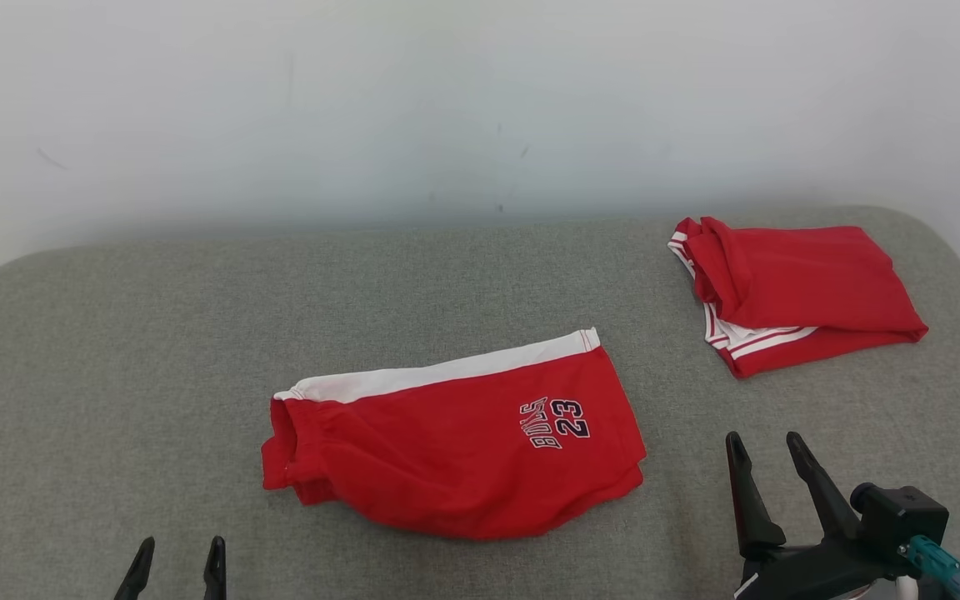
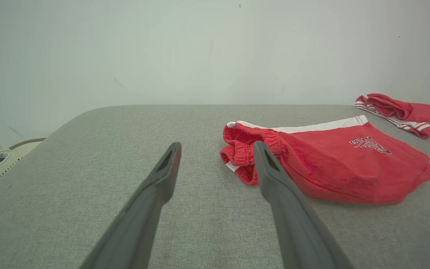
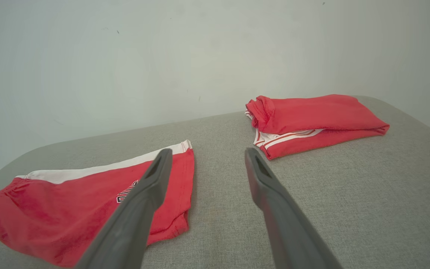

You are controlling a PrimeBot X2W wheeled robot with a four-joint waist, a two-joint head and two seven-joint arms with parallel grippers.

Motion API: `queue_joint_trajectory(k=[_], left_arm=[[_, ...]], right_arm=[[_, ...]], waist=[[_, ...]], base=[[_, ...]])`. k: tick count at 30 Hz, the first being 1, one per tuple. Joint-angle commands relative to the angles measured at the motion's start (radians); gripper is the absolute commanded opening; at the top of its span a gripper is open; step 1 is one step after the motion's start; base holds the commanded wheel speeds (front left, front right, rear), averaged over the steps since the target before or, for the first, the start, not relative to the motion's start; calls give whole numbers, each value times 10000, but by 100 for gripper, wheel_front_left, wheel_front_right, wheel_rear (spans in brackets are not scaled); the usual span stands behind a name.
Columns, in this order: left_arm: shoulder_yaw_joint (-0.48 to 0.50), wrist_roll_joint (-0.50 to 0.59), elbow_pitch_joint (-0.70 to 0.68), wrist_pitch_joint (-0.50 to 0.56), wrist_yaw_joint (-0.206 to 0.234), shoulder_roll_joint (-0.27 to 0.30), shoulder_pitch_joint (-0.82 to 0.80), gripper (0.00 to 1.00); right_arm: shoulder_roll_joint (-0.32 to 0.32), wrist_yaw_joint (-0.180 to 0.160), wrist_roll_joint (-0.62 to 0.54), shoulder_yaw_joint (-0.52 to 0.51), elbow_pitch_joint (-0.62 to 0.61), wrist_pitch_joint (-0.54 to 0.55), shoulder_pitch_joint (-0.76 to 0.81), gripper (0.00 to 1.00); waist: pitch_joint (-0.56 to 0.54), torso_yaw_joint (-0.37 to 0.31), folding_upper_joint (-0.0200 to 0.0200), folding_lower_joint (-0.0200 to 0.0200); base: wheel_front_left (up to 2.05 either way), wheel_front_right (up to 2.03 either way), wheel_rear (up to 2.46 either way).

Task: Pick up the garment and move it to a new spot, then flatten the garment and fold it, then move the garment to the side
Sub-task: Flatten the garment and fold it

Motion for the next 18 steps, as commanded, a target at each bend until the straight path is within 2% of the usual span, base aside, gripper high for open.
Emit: queue_joint_trajectory(k=[1,10,18], left_arm=[[2,-41,-28,-41,6,66,41,100],[-177,-25,20,-101,63,10,-124,100],[-445,-36,133,-95,0,-85,-258,100]], right_arm=[[-2,-1,-41,15,8,-48,75,100],[-329,-1,182,4,836,205,-563,100],[-719,-1,545,229,2801,722,-2168,100]], waist=[[0,6,0,0],[36,311,0,0],[135,781,0,0]], base=[[0,0,0],[0,0,0],[0,0,0]])
